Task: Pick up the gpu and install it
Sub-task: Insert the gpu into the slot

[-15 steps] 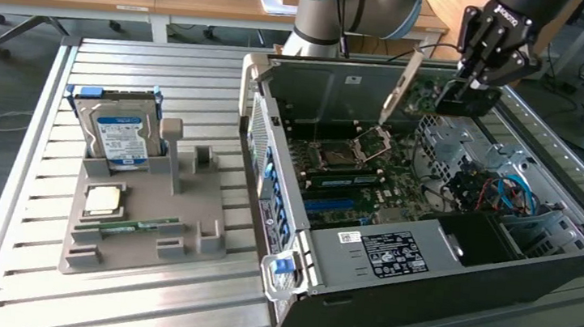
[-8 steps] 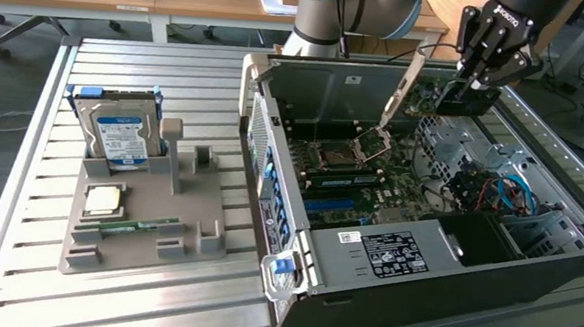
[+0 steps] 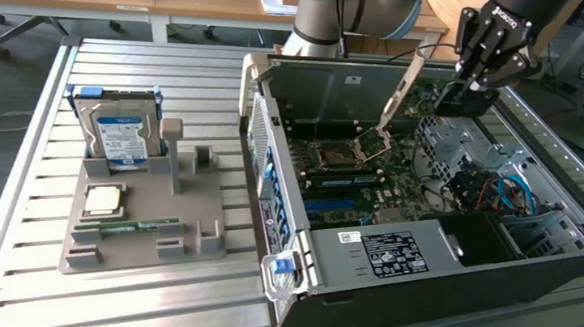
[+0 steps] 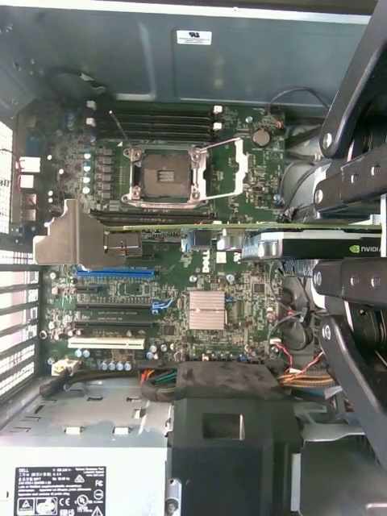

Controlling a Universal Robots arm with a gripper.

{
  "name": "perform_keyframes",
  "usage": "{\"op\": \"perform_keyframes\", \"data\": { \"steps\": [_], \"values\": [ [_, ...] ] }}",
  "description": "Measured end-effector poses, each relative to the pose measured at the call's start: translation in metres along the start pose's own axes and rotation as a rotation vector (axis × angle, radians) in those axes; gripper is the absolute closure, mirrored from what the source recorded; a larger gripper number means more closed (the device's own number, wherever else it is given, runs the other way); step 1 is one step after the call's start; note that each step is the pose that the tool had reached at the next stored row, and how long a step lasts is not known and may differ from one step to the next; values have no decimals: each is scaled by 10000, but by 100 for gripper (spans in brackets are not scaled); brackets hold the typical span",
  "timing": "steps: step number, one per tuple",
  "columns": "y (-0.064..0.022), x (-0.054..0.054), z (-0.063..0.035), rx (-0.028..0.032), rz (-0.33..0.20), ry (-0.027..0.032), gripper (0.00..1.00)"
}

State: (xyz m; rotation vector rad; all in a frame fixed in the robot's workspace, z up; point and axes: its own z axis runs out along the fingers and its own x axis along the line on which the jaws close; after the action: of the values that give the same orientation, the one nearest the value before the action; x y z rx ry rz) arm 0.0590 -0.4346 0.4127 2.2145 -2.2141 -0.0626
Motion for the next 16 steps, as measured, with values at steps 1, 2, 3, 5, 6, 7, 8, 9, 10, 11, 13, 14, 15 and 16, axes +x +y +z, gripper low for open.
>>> {"op": "perform_keyframes", "data": {
  "steps": [1, 2, 3, 5, 6, 7, 8, 9, 10, 11, 13, 14, 15, 16],
  "values": [
    [6, 0, 9, 8, -26, -1, 73],
    [14, 1, 19, 17, -50, 2, 73],
    [22, 1, 31, 29, -75, 2, 73],
    [44, 2, 60, 42, -98, 3, 73],
    [57, 2, 76, 47, -102, 3, 73],
    [69, 3, 94, 51, -103, 3, 73],
    [78, 3, 113, 56, -103, 2, 73],
    [85, 3, 131, 60, -104, 2, 73],
    [91, 3, 150, 65, -104, 2, 73],
    [98, 4, 169, 71, -104, 2, 73],
    [110, 5, 205, 84, -105, 3, 73],
    [115, 5, 222, 90, -105, 3, 73],
    [120, 6, 238, 96, -105, 4, 73],
    [126, 6, 253, 101, -105, 3, 73]
  ]
}}
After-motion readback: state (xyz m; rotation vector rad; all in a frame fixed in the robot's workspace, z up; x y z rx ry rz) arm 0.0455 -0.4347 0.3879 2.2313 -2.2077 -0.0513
